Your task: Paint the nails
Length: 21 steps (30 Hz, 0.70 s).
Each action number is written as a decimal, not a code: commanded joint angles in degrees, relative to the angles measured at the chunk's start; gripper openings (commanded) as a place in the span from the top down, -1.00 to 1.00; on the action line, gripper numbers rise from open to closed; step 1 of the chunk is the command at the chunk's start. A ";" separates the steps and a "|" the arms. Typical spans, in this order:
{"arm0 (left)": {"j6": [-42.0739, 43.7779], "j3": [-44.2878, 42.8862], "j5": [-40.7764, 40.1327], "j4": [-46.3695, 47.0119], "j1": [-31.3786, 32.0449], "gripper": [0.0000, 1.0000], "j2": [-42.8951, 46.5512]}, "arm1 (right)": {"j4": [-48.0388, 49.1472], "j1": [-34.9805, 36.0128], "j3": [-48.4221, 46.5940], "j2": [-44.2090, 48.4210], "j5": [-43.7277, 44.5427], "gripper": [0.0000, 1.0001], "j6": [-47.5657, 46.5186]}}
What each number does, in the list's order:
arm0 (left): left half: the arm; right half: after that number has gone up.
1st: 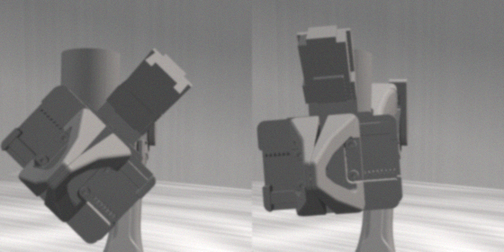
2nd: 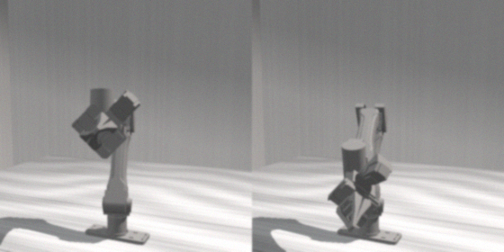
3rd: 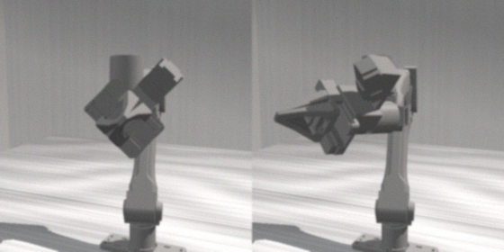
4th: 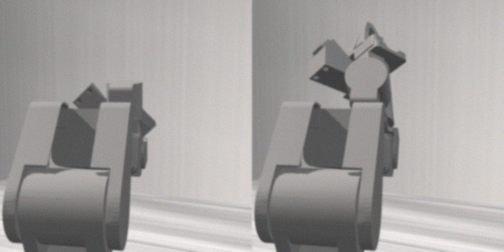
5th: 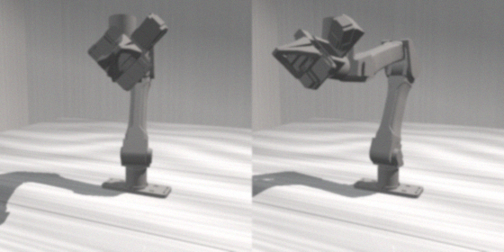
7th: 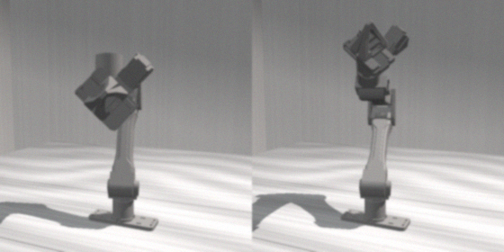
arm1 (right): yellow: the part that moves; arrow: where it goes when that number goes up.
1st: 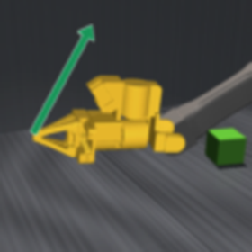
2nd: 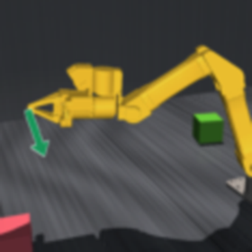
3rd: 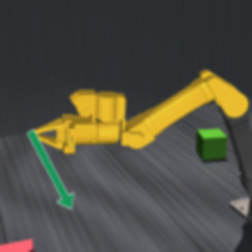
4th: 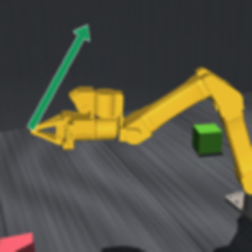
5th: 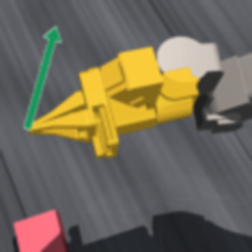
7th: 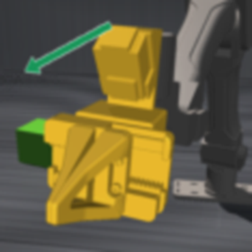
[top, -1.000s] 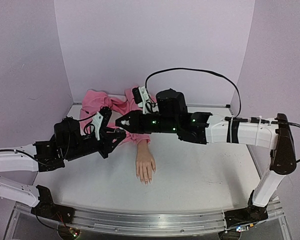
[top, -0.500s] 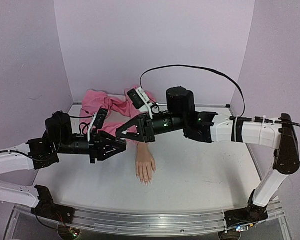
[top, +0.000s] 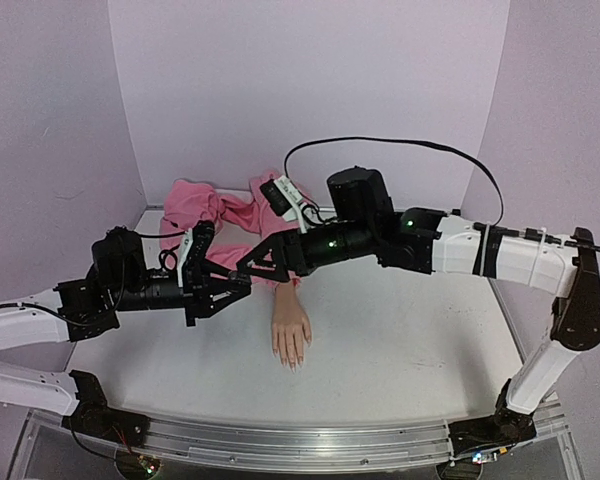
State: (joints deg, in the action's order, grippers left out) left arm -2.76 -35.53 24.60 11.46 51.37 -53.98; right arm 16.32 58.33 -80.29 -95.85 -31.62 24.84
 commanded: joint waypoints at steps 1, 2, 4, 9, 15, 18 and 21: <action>6.69 0.03 -4.25 1.99 0.13 1.00 -0.92 | -10.47 -2.32 -4.66 0.94 1.81 -0.50 3.97; 7.00 -0.06 -4.44 1.86 0.13 1.00 -0.99 | -11.19 -2.34 -5.69 0.24 0.79 -0.50 4.03; 7.39 -0.15 -4.41 1.60 0.08 1.00 -1.32 | -12.40 -2.42 -7.61 -0.91 -0.18 -0.45 3.99; 7.00 -0.12 -4.75 0.75 0.13 1.00 -1.29 | -14.11 -2.27 -11.85 -3.35 -3.08 -0.37 3.72; 6.54 0.11 -5.08 0.29 0.13 1.00 -0.67 | -15.39 -2.27 -13.75 -6.36 -6.45 -0.04 3.72; 6.55 0.11 -5.18 0.00 0.12 1.00 -0.44 | -15.35 -2.32 -13.46 -6.58 -7.12 0.08 3.56; 6.68 0.02 -5.09 -0.21 0.13 1.00 -0.52 | -15.26 -2.30 -13.05 -6.24 -7.45 0.18 3.22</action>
State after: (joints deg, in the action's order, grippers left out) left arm 3.09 -35.09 19.81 9.85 51.42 -55.66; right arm 0.67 55.81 -91.88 -102.65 -36.29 28.60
